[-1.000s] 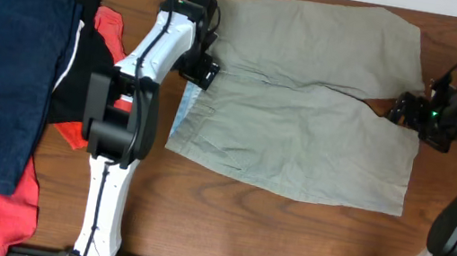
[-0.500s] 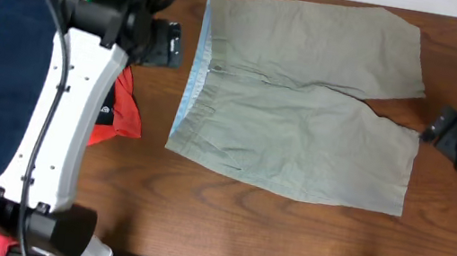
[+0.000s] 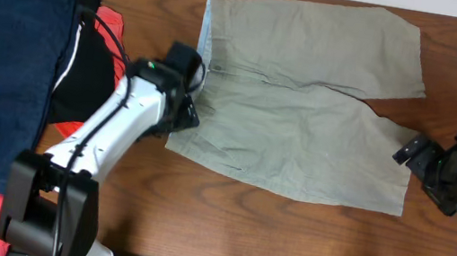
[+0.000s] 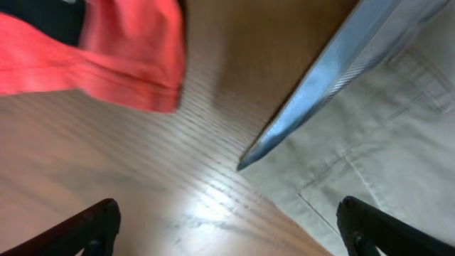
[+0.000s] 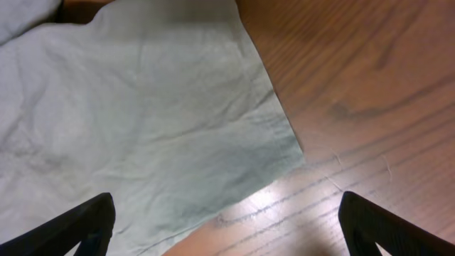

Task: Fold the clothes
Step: 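Grasp the waistband corner with the left gripper and leg hem with the right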

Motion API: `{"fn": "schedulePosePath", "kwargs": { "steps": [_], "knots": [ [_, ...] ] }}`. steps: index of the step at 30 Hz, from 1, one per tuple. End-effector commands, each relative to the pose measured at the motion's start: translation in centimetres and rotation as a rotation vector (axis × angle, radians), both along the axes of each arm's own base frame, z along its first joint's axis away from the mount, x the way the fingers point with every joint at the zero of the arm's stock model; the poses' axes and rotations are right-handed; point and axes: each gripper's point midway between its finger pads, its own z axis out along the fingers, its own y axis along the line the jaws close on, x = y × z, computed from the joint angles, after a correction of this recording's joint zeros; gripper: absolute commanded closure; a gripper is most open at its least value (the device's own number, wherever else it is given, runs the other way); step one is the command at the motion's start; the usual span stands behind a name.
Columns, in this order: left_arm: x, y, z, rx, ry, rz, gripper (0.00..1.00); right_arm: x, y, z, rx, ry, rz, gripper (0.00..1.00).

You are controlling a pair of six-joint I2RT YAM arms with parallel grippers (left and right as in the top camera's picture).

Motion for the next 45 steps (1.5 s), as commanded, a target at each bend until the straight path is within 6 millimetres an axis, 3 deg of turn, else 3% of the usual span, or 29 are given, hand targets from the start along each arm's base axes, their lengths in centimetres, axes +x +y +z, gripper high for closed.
{"fn": "schedulePosePath", "kwargs": {
  "steps": [1,4,8,13,21,26,31,34,36,39,45],
  "knots": [
    [-0.7,-0.2,-1.1,-0.034,-0.027,0.069,0.08,0.2,1.0,-0.7,0.017,-0.003,0.013,0.05],
    [-1.7,-0.5,-3.4,-0.077,-0.021,0.148,0.17,0.5,2.2,-1.4,0.016,-0.005,0.054,0.08],
    [-2.2,-0.6,-5.8,-0.113,-0.049,0.191,0.2,1.0,3.9,-2.5,0.009,-0.022,0.12,0.11],
    [-1.3,-1.0,-6.0,-0.138,-0.095,0.196,0.21,1.4,5.1,-3.2,0.006,-0.04,0.16,0.12],
    [-1.0,-1.5,-7.1,-0.158,-0.079,0.193,0.21,1.4,5.0,-3.3,-0.001,-0.035,0.162,0.13],
    [-1.1,-1.5,-7.2,-0.158,-0.077,0.193,0.38,1.4,5.0,-3.3,-0.004,-0.036,0.161,0.14],
    [-0.5,-1.7,-7.1,-0.166,-0.098,0.191,0.42,1.4,5.0,-3.3,-0.004,-0.037,0.161,0.15],
    [-0.4,-1.7,-7.2,-0.167,-0.1,0.187,0.54,1.4,5.0,-3.3,-0.004,-0.035,0.161,0.15],
    [-0.7,-1.6,-7.5,-0.161,-0.086,0.188,0.78,1.4,5.0,-3.3,-0.004,-0.035,0.161,0.16],
    [-0.8,-1.5,-7.5,-0.152,-0.08,0.182,0.93,1.2,5.0,-3.4,-0.002,-0.026,0.161,0.17],
    [-0.4,-1.1,-7.0,-0.145,-0.096,0.108,0.94,0.0,5.1,-3.7,0.006,0.021,0.16,0.18]
  ]
}}
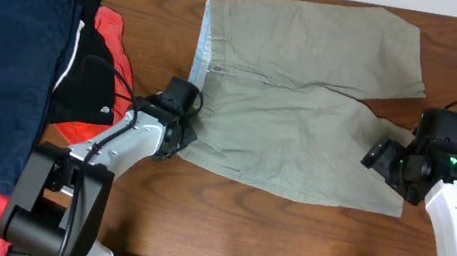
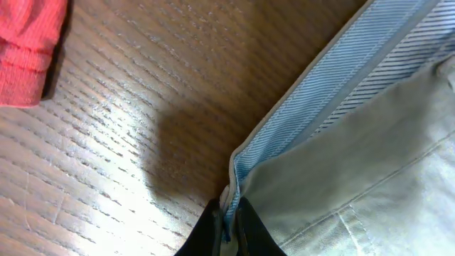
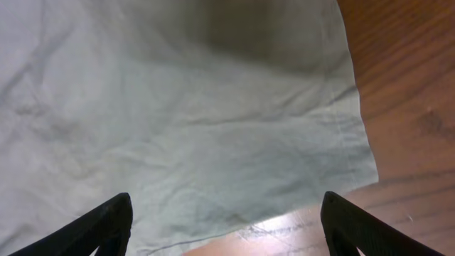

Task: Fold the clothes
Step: 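Grasp the waistband corner with the left gripper and leg hem with the right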

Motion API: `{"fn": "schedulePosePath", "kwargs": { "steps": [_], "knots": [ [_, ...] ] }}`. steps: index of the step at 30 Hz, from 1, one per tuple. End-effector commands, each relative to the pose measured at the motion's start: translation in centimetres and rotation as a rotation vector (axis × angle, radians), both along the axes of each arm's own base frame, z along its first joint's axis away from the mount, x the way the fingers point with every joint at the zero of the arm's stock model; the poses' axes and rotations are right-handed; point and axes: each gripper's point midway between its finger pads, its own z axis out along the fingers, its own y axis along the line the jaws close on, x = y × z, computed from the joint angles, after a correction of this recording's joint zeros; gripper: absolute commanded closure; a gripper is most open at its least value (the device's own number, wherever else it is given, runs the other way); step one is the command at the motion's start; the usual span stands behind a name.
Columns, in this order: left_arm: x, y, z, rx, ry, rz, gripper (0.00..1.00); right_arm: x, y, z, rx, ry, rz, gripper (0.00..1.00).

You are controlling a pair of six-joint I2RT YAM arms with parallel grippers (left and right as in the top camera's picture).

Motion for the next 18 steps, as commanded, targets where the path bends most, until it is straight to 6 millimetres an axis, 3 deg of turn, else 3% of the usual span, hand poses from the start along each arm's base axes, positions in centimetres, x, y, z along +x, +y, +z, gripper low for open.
{"fn": "schedulePosePath", "kwargs": {
  "steps": [1,8,18],
  "knots": [
    [0.0,0.9,0.0,0.029,0.004,-0.04,0.94,-0.9,0.1,-0.5,-0.003,0.038,-0.006,0.18],
    [1.8,1.1,2.4,0.006,-0.104,-0.039,0.94,-3.4,-0.9,-3.0,-0.05,0.122,-0.076,0.23],
    [2.0,1.0,2.6,0.003,-0.115,-0.039,0.94,-7.6,-0.7,-7.8,-0.043,0.231,-0.117,0.31]
  ]
}}
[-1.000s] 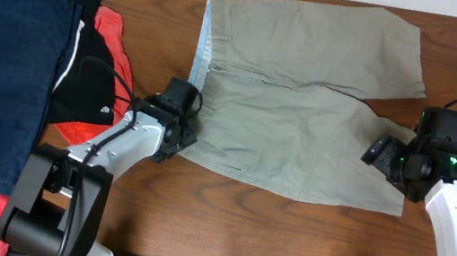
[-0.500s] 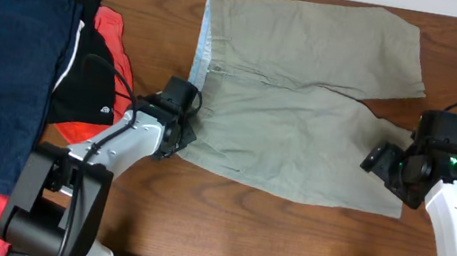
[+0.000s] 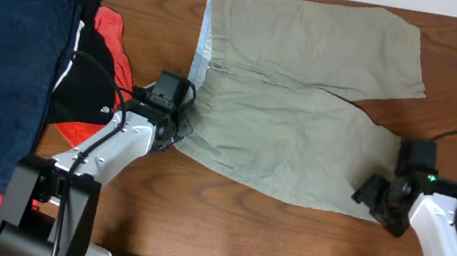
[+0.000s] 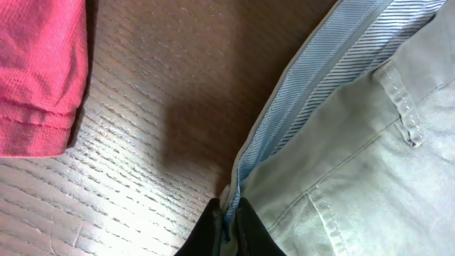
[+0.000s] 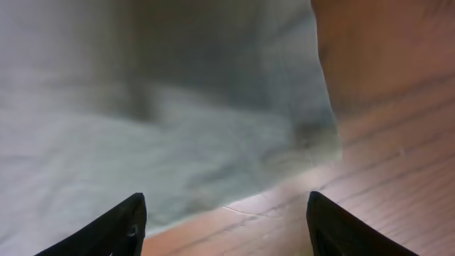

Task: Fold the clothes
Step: 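Grasp the waistband corner with the left gripper and leg hem with the right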

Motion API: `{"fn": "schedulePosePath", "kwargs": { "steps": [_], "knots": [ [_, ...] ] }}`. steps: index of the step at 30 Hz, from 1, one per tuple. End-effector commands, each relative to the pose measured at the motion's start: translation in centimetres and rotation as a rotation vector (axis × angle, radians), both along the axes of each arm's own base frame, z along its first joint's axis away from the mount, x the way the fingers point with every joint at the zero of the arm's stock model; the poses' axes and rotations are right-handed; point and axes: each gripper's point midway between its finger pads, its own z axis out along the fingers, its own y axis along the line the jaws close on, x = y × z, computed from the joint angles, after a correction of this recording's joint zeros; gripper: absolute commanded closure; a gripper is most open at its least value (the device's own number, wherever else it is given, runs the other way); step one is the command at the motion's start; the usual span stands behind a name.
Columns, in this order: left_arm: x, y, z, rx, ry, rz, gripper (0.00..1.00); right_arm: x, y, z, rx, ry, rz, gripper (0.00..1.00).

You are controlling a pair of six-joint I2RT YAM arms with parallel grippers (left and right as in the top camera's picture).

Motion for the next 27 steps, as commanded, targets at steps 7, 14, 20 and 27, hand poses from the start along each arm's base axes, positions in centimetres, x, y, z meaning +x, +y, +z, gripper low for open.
{"fn": "schedulePosePath", "kwargs": {
  "steps": [7,14,20,27],
  "knots": [
    [0.2,0.3,0.4,0.01,-0.017,-0.002,0.94,-1.1,-0.9,-2.3,-0.06,-0.004,-0.049,0.34],
    [0.2,0.3,0.4,0.011,-0.017,-0.002,0.93,-1.5,-2.0,-3.0,-0.085,-0.008,-0.093,0.4],
    [0.2,0.3,0.4,0.01,-0.017,-0.002,0.94,-1.8,-3.0,-3.1,-0.109,0.004,-0.125,0.48],
    [0.2,0.3,0.4,0.011,-0.017,-0.002,0.94,-2.4,-3.1,-4.2,-0.099,0.055,-0.133,0.6]
  ]
}}
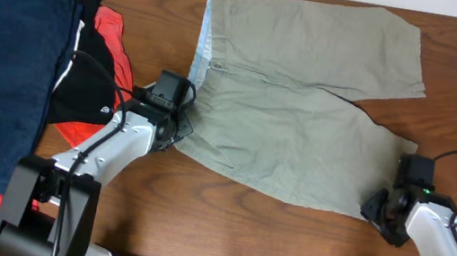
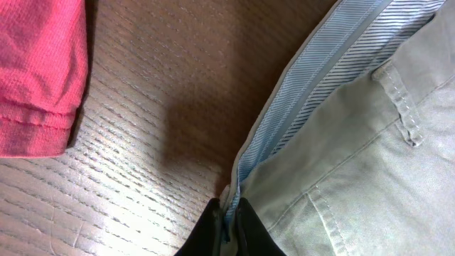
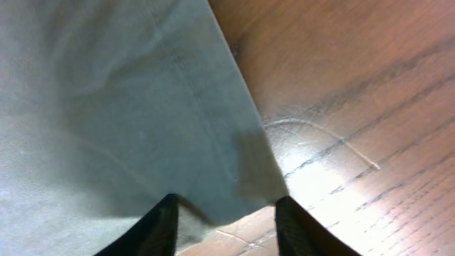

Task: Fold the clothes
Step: 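Grasp the waistband corner with the left gripper and leg hem with the right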

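Observation:
Khaki shorts (image 1: 303, 112) lie spread on the wooden table (image 1: 221, 236), with the blue-striped waistband lining (image 2: 313, 92) on the left. My left gripper (image 1: 176, 127) is shut on the lower waistband corner; its fingertips (image 2: 229, 226) pinch the edge. My right gripper (image 1: 377, 209) sits at the lower leg's bottom right hem corner (image 3: 249, 178). In the right wrist view that gripper (image 3: 226, 226) is open, with the corner lying between its fingers.
A heap of other clothes lies at the left: a navy garment, a black one (image 1: 81, 79), a red one (image 1: 111, 33) and a bit of white. The red cloth's edge (image 2: 39, 78) lies close to my left gripper.
My right gripper has shifted slightly right and down onto the leg's hem corner, and its fingers stand closer together around it. The left gripper still holds the waistband in the same place.
First both grippers were open, the left by the waistband, the right off the lower leg's right edge. Then the left was shut on the waistband corner and the right hung over the leg. The right has since come to the hem corner, straddling it.

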Motion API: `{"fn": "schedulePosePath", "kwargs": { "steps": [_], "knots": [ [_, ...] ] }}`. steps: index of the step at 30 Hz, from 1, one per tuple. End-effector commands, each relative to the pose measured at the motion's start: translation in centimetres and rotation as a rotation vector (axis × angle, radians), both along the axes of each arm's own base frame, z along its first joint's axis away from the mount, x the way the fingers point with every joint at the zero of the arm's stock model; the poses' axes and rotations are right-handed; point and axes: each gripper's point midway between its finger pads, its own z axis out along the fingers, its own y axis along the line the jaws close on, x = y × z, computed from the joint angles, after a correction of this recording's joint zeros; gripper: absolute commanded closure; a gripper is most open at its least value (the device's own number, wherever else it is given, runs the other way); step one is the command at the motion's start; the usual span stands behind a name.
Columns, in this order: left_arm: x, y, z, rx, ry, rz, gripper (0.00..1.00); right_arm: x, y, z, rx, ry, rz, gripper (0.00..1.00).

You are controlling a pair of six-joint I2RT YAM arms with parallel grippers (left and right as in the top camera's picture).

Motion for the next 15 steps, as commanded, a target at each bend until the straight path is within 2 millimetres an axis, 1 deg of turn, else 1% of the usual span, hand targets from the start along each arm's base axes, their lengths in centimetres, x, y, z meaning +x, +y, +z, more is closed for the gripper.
{"fn": "schedulePosePath", "kwargs": {
  "steps": [1,2,7,12,15],
  "knots": [
    [0.2,0.3,0.4,0.012,-0.018,-0.001,0.94,-0.8,-0.2,-1.0,-0.002,0.047,-0.018,0.64],
    [0.2,0.4,0.4,0.015,-0.019,0.001,0.94,-0.8,-0.1,-1.2,0.005,0.052,-0.018,0.67],
    [0.3,0.7,0.5,0.034,-0.024,0.007,0.94,-0.9,0.3,-2.1,0.03,0.077,-0.018,0.99],
    [0.3,0.9,0.5,0.045,-0.027,0.01,0.94,-0.9,0.4,-2.1,0.037,0.076,-0.017,0.99],
    [0.4,0.9,0.7,0.056,-0.034,-0.028,0.93,-0.5,0.4,-1.9,0.035,0.07,0.007,0.99]
  ]
}}
